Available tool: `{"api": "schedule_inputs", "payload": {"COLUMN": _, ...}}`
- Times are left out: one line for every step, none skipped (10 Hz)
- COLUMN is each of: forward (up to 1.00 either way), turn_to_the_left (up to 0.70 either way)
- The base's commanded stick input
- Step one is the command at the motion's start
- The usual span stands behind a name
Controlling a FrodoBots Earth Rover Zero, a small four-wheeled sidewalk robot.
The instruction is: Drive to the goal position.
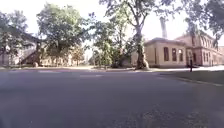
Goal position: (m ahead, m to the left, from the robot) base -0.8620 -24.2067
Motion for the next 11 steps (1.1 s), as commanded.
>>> {"api": "schedule_inputs", "payload": {"forward": 0.6, "turn_to_the_left": 0.0}}
{"api": "schedule_inputs", "payload": {"forward": 0.6, "turn_to_the_left": 0.0}}
{"api": "schedule_inputs", "payload": {"forward": 0.6, "turn_to_the_left": 0.0}}
{"api": "schedule_inputs", "payload": {"forward": 0.6, "turn_to_the_left": 0.0}}
{"api": "schedule_inputs", "payload": {"forward": 0.6, "turn_to_the_left": 0.0}}
{"api": "schedule_inputs", "payload": {"forward": 0.6, "turn_to_the_left": 0.0}}
{"api": "schedule_inputs", "payload": {"forward": 0.6, "turn_to_the_left": 0.0}}
{"api": "schedule_inputs", "payload": {"forward": 0.6, "turn_to_the_left": 0.0}}
{"api": "schedule_inputs", "payload": {"forward": 0.6, "turn_to_the_left": 0.0}}
{"api": "schedule_inputs", "payload": {"forward": 0.6, "turn_to_the_left": -0.14}}
{"api": "schedule_inputs", "payload": {"forward": 0.6, "turn_to_the_left": -0.15}}
